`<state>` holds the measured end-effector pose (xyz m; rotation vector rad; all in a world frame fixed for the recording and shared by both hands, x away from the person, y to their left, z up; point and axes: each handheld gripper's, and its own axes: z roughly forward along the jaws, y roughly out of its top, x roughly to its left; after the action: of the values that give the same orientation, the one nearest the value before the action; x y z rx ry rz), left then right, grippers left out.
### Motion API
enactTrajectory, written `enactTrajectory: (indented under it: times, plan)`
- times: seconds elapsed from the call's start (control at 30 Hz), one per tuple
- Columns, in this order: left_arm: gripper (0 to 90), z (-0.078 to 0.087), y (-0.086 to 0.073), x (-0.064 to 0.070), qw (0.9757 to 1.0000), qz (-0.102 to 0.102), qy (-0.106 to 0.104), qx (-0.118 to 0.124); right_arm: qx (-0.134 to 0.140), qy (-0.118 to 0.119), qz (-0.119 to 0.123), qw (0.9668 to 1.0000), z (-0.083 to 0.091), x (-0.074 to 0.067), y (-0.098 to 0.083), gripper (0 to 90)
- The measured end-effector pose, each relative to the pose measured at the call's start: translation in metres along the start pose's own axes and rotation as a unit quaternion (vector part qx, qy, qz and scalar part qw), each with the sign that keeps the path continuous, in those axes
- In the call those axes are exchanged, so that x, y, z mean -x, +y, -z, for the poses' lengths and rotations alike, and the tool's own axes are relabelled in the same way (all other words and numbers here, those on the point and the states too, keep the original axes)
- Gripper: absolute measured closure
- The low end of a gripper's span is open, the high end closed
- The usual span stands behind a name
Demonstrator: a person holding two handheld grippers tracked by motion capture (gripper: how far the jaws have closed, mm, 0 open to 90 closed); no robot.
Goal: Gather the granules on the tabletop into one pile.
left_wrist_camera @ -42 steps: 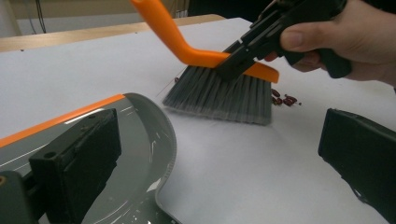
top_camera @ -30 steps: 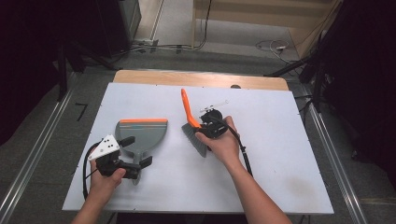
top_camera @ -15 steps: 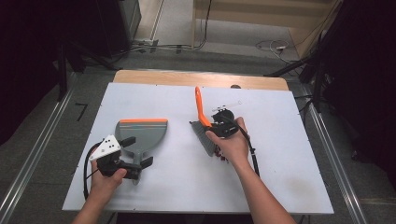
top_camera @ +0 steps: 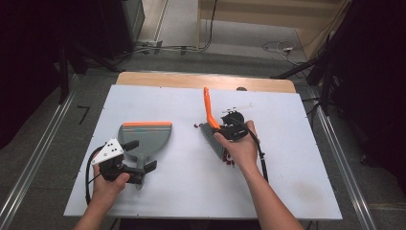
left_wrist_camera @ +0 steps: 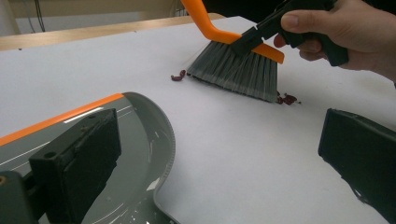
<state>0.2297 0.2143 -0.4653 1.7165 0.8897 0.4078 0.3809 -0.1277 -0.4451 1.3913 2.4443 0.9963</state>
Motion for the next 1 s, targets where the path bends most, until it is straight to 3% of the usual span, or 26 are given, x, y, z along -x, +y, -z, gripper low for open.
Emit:
enactTrajectory:
  times: [0.23,0.53,0.67,1.0]
  plan:
    - [0.0,0.0,0.0,0.0,1.0,0.0,0.0,-0.002,0.015,0.012,0.007,0.9998,0.0,-0.016,0.017,69.1]
    - [0.0,0.002,-0.001,-0.002,1.0,0.002,0.001,-0.001,-0.004,0.023,0.011,0.9997,-0.035,-0.041,0.036,69.0]
    - [0.0,0.002,-0.001,-0.002,1.0,0.0,0.002,-0.003,-0.009,0.0,0.007,0.9999,-0.041,-0.037,0.036,69.0]
    - [0.0,-0.001,-0.001,0.0,1.0,-0.002,0.0,-0.005,-0.004,-0.012,-0.025,0.9996,-0.027,-0.007,0.025,68.9]
